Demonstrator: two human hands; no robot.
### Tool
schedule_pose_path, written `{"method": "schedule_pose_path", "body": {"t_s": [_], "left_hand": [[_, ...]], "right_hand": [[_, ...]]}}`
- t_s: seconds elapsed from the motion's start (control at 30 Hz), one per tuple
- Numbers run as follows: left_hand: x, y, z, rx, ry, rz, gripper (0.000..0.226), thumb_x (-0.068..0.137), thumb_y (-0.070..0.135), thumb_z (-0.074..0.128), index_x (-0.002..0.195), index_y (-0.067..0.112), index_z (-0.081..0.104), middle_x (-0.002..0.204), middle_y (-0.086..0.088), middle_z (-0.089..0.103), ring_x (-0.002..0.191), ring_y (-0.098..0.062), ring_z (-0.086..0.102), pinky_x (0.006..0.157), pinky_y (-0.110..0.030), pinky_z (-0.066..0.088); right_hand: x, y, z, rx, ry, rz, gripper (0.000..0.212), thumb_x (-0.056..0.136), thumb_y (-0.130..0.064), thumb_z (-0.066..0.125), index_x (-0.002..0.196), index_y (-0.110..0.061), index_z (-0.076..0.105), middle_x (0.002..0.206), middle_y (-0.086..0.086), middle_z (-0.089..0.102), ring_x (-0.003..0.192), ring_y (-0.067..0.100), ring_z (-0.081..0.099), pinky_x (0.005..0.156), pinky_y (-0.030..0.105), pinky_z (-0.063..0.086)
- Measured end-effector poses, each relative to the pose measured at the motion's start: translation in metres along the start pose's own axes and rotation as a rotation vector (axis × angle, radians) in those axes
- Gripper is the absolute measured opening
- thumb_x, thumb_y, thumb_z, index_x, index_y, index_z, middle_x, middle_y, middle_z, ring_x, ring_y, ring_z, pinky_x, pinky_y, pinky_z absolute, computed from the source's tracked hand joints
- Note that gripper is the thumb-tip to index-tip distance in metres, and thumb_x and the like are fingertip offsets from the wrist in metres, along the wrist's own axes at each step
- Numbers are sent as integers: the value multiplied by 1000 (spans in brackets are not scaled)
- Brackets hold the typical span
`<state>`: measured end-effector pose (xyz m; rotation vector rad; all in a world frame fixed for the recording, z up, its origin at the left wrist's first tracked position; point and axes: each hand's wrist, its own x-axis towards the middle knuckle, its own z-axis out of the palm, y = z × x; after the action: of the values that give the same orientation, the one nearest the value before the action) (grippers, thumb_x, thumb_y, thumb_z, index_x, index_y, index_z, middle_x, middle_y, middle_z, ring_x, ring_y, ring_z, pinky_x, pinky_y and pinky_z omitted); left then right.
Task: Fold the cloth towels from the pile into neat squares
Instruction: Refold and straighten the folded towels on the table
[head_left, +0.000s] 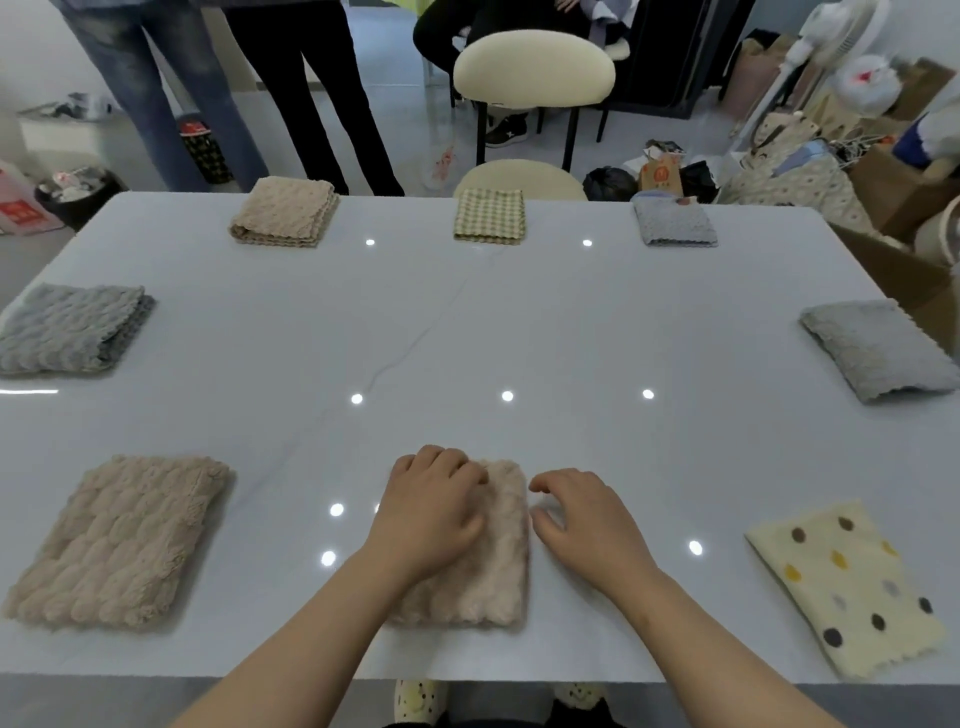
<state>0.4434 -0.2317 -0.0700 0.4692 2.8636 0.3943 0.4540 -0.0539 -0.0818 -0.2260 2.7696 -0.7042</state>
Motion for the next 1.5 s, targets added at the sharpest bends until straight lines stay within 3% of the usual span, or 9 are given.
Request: {"method": "schedule_pose_path", "body": {"t_s": [0.47, 0.83, 1.03, 1.2, 1.3, 1.43, 1.5], "left_hand": [[69, 158, 48, -107, -70, 90, 33, 94, 25, 40, 125, 23, 50, 128, 6, 52, 119, -16, 42, 95, -23, 29], [92, 241, 86, -299, -229, -21, 33, 93, 22, 40, 124, 20, 52, 117, -1, 58, 110, -20, 52, 92, -30, 42], [102, 248, 90, -256, -304, -74, 24, 87, 23, 51, 109, 17, 59, 109, -1, 62, 103, -20, 56, 83, -27, 42], [102, 230, 84, -301, -167, -174, 19, 92, 18, 45, 103, 13, 59, 103, -4, 58, 97, -20, 55, 80, -29, 46], [100, 217, 79, -343, -86, -234, 19, 91, 20, 46, 107, 13, 54, 98, -3, 52, 85, -16, 50, 76, -29, 47], [90, 203, 70, -517, -259, -375, 37, 83, 37, 62, 109, 18, 45, 89, 6, 50, 82, -13, 51, 69, -23, 40], [86, 200, 71, -517, -353, -372, 29, 80, 37, 65, 97, 19, 50, 87, 8, 51, 83, -12, 51, 73, -24, 41]], "right_hand": [[-41, 150, -76, -93, 108, 133, 27, 92, -19, 48, 115, -18, 62, 121, -6, 61, 118, 19, 47, 96, 28, 29], [-64, 215, -90, -85, 106, 161, 30, 93, -25, 42, 118, -23, 59, 124, -10, 57, 121, 14, 44, 101, 26, 26], [-64, 220, -88, -68, 109, 135, 29, 94, -27, 43, 119, -26, 56, 125, -13, 54, 121, 10, 41, 100, 22, 23], [-59, 211, -88, -88, 33, 101, 33, 92, -40, 42, 124, -33, 51, 125, -16, 50, 121, 8, 39, 102, 23, 20], [-55, 203, -86, -97, -19, 100, 35, 92, -42, 41, 124, -30, 50, 120, -10, 54, 114, 12, 45, 98, 26, 30], [-52, 196, -84, 63, -37, 171, 17, 91, -35, 48, 100, -22, 55, 98, -4, 59, 94, 15, 55, 83, 30, 46], [-51, 196, -83, 156, -10, 215, 10, 89, -32, 51, 87, -22, 50, 87, -6, 57, 84, 14, 56, 75, 30, 46]]}}
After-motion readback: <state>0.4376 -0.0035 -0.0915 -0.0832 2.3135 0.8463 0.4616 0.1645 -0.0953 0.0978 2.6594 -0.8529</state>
